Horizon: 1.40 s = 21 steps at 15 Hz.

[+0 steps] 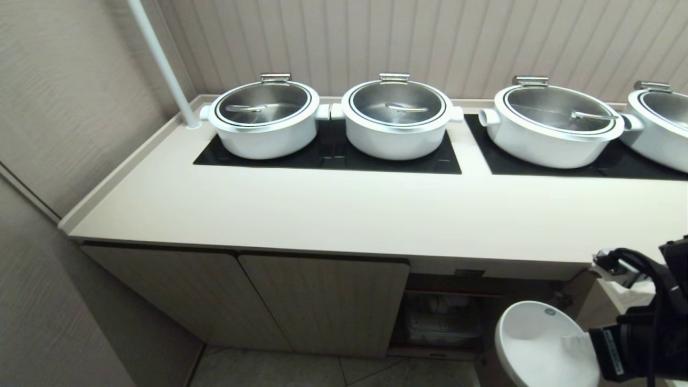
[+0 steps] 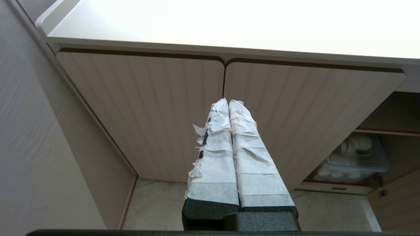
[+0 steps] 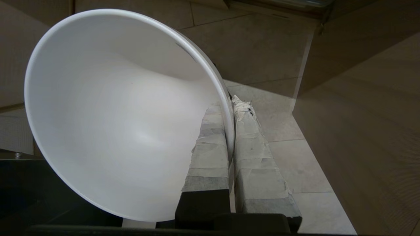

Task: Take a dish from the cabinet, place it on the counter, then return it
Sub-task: Put it back into the cabinet

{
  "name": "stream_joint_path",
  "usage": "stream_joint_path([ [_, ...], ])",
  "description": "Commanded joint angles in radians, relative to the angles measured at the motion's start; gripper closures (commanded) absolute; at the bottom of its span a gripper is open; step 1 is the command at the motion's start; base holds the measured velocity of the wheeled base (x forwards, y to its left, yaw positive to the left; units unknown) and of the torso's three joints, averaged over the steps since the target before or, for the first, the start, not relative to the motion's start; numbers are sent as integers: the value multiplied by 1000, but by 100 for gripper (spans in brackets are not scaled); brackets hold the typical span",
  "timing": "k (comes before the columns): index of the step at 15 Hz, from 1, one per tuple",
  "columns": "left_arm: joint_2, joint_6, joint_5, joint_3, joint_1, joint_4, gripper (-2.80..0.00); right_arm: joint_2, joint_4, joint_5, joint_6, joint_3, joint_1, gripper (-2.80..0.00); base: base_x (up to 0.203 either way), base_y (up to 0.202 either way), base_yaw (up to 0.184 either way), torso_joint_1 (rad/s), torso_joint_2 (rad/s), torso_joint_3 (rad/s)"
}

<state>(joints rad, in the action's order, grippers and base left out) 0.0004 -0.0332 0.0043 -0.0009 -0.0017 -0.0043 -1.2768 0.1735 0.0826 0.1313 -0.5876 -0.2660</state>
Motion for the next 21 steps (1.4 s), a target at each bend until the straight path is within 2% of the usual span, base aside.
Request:
stream_joint_path([
  [1, 0, -1, 2, -1, 0, 0, 0, -4, 6, -6, 5, -20, 3, 0, 0, 0, 0, 0, 0, 0],
  [12, 0, -1, 1, 1, 0, 0, 0, -16, 13, -7, 13, -75, 6, 0, 0, 0, 0, 0, 0, 0],
  [21, 0, -1, 2, -1, 0, 0, 0, -43, 20, -9, 10, -109, 73, 0, 0, 0, 0, 0, 0, 0],
])
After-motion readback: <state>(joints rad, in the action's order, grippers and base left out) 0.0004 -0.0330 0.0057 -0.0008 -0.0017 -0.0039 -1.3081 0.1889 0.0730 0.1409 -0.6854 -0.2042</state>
